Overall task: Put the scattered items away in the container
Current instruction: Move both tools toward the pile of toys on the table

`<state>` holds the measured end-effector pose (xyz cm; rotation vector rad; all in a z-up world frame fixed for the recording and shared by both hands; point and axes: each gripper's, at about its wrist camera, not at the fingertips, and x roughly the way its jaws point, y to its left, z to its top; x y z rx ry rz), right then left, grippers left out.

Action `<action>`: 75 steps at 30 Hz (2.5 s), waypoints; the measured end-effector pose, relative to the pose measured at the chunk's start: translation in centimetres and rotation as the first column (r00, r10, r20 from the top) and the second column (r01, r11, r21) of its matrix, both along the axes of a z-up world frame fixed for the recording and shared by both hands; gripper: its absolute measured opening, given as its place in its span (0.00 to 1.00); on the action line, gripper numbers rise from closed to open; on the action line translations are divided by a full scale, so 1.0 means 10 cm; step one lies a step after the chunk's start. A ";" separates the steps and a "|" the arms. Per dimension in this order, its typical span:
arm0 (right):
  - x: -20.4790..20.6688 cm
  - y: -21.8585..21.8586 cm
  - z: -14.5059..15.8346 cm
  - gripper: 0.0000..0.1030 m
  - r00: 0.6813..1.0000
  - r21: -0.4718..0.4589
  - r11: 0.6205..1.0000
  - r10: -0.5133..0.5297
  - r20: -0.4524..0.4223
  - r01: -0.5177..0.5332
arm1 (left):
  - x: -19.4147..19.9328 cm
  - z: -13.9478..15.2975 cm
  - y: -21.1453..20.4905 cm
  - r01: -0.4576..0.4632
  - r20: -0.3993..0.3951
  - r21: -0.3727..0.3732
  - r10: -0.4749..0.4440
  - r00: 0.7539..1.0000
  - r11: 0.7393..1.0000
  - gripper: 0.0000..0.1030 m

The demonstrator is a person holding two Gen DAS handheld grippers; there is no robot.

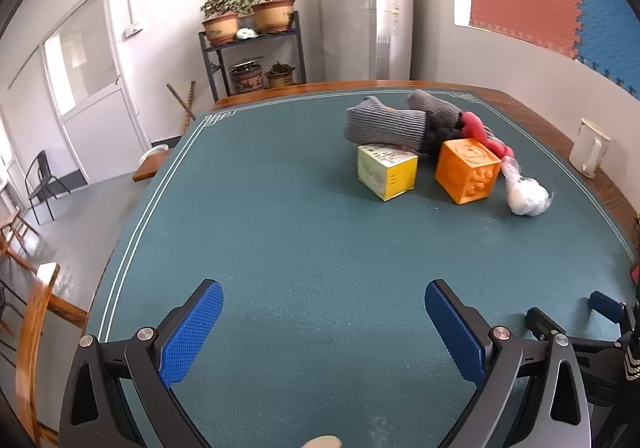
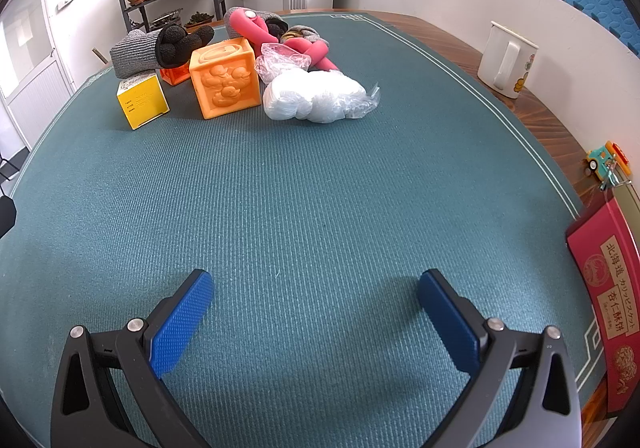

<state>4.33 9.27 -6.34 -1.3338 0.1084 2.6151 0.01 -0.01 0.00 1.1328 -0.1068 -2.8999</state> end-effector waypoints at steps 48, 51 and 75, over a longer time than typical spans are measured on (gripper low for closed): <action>-0.06 -0.02 0.12 1.00 0.999 -0.046 0.998 0.042 0.003 -0.042 | -0.09 -0.41 -0.62 -0.094 0.184 0.032 0.086 0.979 0.995 0.99; -0.14 -0.08 0.24 1.00 0.998 -0.017 0.998 0.060 -0.029 -0.060 | -0.11 -0.44 -0.61 -0.097 0.189 0.030 0.090 0.978 0.995 0.99; -0.62 0.00 0.48 1.00 0.968 -0.037 0.997 0.054 -0.243 -0.065 | -0.16 -0.59 -0.72 -0.127 0.201 0.104 0.104 0.974 0.986 1.00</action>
